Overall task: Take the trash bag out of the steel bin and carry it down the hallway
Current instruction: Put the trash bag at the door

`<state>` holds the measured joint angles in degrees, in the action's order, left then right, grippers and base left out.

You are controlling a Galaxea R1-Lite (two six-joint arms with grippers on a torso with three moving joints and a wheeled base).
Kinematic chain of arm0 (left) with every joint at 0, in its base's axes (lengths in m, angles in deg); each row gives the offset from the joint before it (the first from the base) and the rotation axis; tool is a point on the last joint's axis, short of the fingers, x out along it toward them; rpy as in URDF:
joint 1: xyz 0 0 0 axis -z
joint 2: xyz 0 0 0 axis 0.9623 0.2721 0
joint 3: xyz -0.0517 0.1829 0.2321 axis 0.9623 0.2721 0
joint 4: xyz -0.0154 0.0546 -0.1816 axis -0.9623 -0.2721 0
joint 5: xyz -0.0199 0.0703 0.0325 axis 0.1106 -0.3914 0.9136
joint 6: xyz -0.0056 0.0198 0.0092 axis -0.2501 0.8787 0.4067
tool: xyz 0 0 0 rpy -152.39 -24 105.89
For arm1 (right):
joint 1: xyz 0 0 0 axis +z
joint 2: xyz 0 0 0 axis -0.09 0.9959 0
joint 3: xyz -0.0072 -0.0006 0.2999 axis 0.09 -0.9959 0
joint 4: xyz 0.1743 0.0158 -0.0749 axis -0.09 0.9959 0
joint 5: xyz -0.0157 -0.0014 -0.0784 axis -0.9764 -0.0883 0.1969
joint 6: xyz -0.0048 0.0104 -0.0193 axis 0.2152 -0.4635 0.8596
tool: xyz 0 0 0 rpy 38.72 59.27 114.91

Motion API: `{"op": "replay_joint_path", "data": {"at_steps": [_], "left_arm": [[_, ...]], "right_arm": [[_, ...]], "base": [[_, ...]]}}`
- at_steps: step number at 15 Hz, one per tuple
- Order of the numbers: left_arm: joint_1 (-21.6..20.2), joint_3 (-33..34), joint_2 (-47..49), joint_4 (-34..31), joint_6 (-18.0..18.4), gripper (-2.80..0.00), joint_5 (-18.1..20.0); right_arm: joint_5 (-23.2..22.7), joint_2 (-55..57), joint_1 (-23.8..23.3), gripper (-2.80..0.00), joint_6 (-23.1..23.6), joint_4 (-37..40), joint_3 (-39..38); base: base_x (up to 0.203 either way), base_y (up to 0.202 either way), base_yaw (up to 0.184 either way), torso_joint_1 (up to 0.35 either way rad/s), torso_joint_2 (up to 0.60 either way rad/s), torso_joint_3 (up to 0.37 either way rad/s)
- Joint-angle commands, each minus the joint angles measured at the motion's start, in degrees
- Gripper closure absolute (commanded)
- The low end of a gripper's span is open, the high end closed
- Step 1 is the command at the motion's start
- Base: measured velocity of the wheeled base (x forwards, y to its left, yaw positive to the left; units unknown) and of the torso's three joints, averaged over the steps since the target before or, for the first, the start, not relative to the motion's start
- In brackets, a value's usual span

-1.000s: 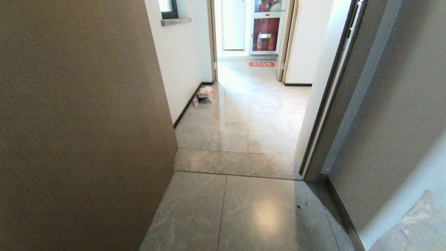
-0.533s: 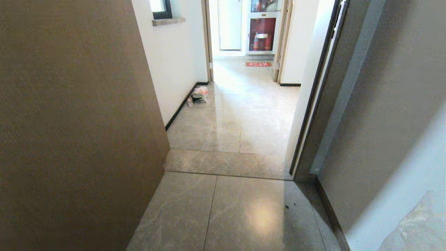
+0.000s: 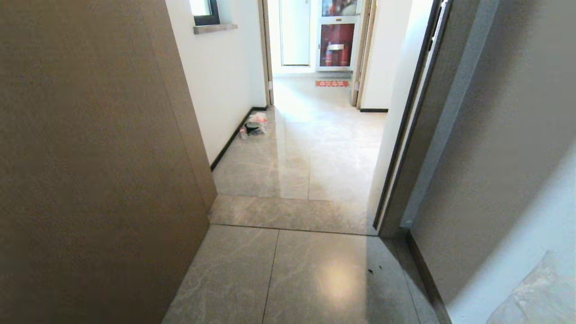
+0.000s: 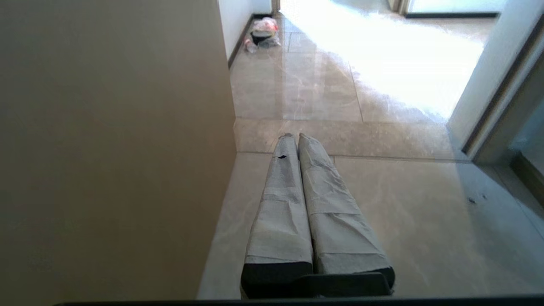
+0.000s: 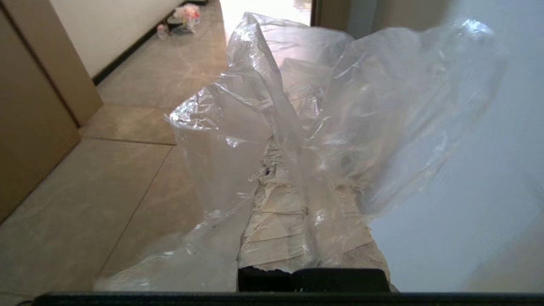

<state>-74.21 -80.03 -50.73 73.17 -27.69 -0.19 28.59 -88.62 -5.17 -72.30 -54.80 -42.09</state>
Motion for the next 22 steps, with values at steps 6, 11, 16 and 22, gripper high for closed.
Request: {"op": "replay_joint_path", "data": {"at_steps": [6, 11, 16, 22], "left_arm": [[0.0, 0.0, 0.0, 0.0, 0.0, 0.0, 0.0], [0.0, 0.0, 0.0, 0.0, 0.0, 0.0, 0.0], [0.0, 0.0, 0.0, 0.0, 0.0, 0.0, 0.0], [0.0, 0.0, 0.0, 0.0, 0.0, 0.0, 0.0]], "right_arm": [[0.0, 0.1, 0.0, 0.0, 0.0, 0.0, 0.0], [0.0, 0.1, 0.0, 0.0, 0.0, 0.0, 0.0], [0.0, 0.1, 0.0, 0.0, 0.0, 0.0, 0.0], [0.0, 0.1, 0.0, 0.0, 0.0, 0.0, 0.0]], "base": [[0.194, 0.0, 0.001, 0.002, 0.0, 0.002], [0.193, 0.0, 0.002, 0.002, 0.0, 0.003], [0.192, 0.0, 0.0, 0.001, 0.0, 0.003], [0.193, 0.0, 0.001, 0.002, 0.0, 0.003]]}}
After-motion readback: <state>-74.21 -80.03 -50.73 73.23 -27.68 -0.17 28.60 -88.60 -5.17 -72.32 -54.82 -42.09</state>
